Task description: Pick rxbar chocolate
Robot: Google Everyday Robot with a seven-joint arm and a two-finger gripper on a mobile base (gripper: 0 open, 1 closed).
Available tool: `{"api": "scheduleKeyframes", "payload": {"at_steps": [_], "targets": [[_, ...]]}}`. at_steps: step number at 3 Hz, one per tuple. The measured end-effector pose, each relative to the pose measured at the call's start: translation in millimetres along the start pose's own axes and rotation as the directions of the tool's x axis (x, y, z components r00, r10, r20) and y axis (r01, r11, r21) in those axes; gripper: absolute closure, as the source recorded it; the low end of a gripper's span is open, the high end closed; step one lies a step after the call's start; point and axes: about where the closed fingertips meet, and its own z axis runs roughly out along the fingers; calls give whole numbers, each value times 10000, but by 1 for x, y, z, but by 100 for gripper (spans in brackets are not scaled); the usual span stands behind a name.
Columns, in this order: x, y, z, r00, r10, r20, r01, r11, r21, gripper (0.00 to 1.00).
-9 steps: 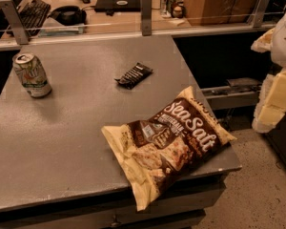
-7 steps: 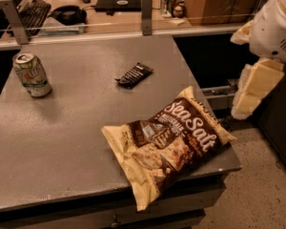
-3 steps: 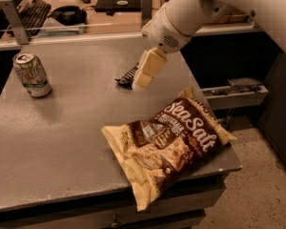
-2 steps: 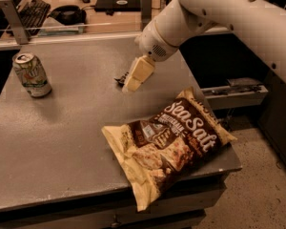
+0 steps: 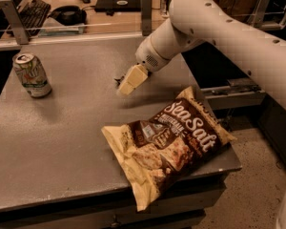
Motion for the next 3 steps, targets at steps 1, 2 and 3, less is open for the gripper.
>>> {"api": "scheduleKeyframes", "payload": {"at_steps": [1, 2, 3], "targets": [[10, -16, 10, 9981, 606, 102, -607, 9981, 126, 0], [20, -31, 14, 9953, 945, 188, -950, 9951, 289, 18], [23, -39, 15, 9937, 1065, 341, -1079, 9934, 396, 41]]}}
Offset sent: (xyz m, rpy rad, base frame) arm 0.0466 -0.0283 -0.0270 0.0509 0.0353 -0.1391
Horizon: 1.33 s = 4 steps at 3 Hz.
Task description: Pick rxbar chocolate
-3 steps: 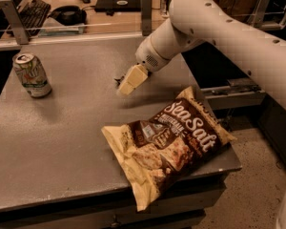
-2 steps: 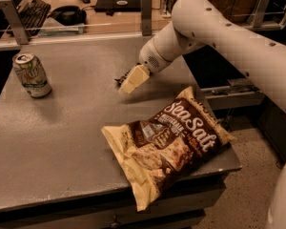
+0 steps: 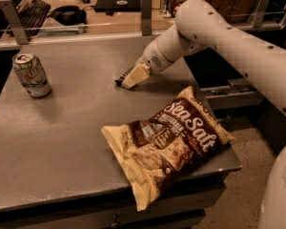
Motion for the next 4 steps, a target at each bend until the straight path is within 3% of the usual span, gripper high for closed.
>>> {"api": "scheduleKeyframes", "payload": {"at_steps": [2, 3, 4], "targets": [[-13, -6, -21, 9981, -246, 560, 238, 9996, 156, 87], [-36, 5, -56, 9876, -784, 1358, 782, 9969, 63, 100], [-54, 21, -86, 9644, -1035, 2434, 1162, 9925, -387, 100]]}}
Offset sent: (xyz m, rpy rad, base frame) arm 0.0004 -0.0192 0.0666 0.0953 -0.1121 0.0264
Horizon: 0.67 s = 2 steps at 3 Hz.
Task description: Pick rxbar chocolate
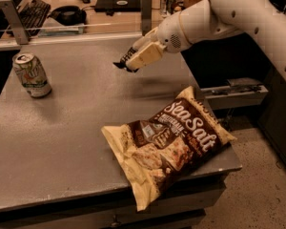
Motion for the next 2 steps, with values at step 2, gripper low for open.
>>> {"api": "scheduleKeyframes", "payload": {"at_steps": [2], "targets": [[-25, 16, -15, 9908, 119, 1346, -7, 9966, -828, 100]]}}
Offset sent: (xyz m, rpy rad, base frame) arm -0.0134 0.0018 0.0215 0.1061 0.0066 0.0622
